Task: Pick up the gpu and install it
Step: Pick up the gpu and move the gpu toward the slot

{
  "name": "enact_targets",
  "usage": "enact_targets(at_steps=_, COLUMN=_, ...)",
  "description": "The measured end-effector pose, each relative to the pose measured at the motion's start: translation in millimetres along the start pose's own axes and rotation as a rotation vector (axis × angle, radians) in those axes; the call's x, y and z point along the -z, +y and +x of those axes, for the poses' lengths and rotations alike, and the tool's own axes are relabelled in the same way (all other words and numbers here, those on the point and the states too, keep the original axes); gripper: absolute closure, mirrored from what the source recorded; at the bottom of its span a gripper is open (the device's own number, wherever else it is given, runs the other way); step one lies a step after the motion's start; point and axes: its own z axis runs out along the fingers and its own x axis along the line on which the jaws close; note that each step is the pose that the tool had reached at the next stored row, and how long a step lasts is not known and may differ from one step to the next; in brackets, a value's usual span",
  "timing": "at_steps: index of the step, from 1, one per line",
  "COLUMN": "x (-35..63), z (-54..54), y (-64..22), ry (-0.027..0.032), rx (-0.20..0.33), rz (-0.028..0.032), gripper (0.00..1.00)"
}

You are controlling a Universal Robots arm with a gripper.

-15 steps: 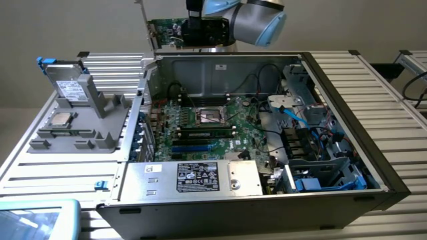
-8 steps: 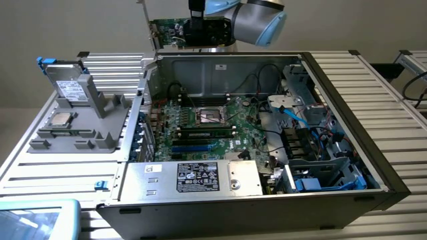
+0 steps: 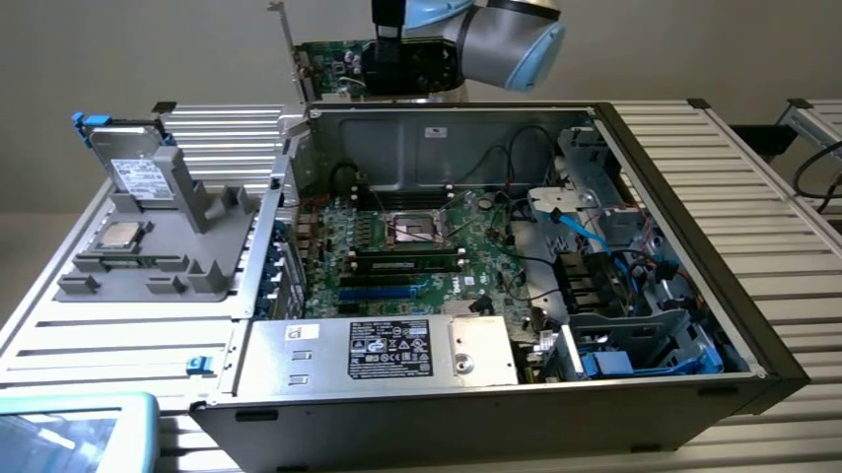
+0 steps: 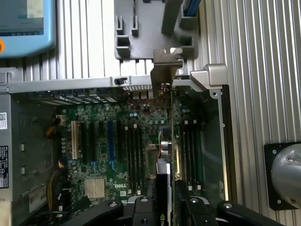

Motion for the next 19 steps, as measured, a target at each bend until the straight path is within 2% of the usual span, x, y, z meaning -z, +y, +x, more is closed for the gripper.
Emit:
enact_targets(at_steps=17, x=0.8, z=61.7, y=-6.3, ry=-0.0001, rx=0.0, rz=0.0, gripper=0.72)
enact_targets(at_steps=19, x=0.5, z=66.3, y=-6.7, ry=-0.0002, rx=0.0, rz=0.0001, gripper=0.72)
